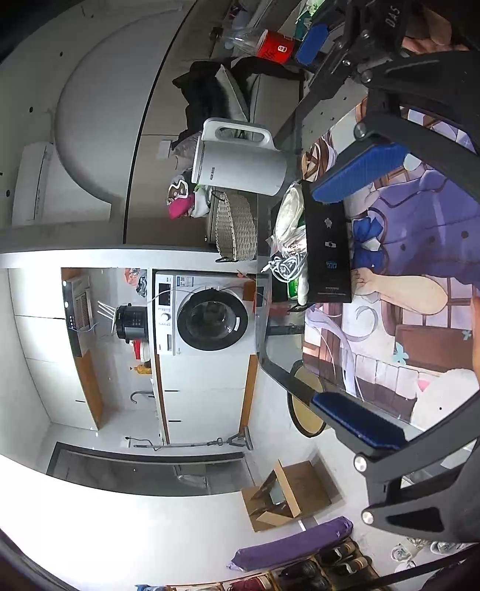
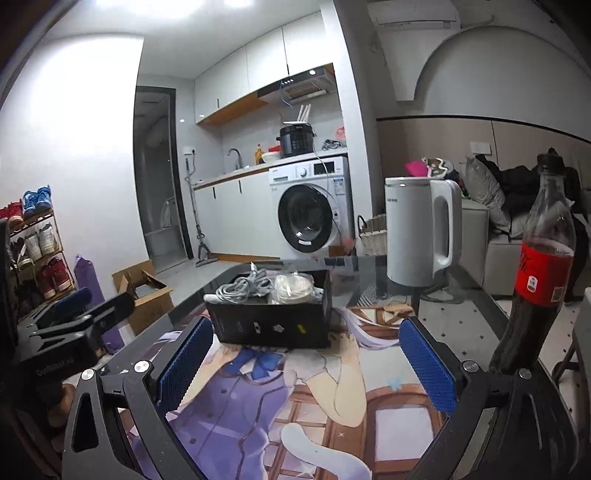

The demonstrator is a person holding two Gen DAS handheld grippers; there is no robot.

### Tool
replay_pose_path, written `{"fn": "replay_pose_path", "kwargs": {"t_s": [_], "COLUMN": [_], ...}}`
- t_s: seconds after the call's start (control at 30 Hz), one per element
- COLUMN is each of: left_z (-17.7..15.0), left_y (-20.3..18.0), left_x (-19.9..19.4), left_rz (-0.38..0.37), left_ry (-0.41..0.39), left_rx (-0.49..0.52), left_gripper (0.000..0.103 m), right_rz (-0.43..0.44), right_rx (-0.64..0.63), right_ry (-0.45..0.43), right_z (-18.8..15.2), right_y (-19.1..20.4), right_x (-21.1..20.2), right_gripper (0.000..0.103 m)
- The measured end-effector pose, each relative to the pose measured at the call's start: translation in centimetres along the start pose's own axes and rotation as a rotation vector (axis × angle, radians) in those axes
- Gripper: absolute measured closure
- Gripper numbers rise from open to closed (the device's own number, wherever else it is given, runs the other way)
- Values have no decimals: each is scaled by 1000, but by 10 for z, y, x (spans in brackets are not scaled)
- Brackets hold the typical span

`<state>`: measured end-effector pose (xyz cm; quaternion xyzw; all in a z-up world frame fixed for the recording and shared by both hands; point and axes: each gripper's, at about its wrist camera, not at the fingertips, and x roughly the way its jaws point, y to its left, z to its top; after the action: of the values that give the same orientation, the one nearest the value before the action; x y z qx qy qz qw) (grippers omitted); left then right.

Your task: Organize soft objects

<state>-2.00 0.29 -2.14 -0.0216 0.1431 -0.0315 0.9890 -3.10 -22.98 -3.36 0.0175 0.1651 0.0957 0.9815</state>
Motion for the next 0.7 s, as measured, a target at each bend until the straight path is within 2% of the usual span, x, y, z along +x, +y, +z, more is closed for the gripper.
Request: {"fn": "replay_pose_path", "kwargs": {"t_s": [0.23, 0.7], "left_z": [0, -1], "left_y": [-5, -10], "left_x": [0, 2], "left_rz": [-9, -27], "left_ry": [-6, 9], "left_rx": [15, 9], "left_gripper": [0, 0], "right_rz": [11, 20], "right_rx": [-42, -46], "right_ry": [-18, -11], "right_z": [0, 0], "right_y": [6, 7], "right_x": [-3, -2], "right_gripper": [1, 1]}}
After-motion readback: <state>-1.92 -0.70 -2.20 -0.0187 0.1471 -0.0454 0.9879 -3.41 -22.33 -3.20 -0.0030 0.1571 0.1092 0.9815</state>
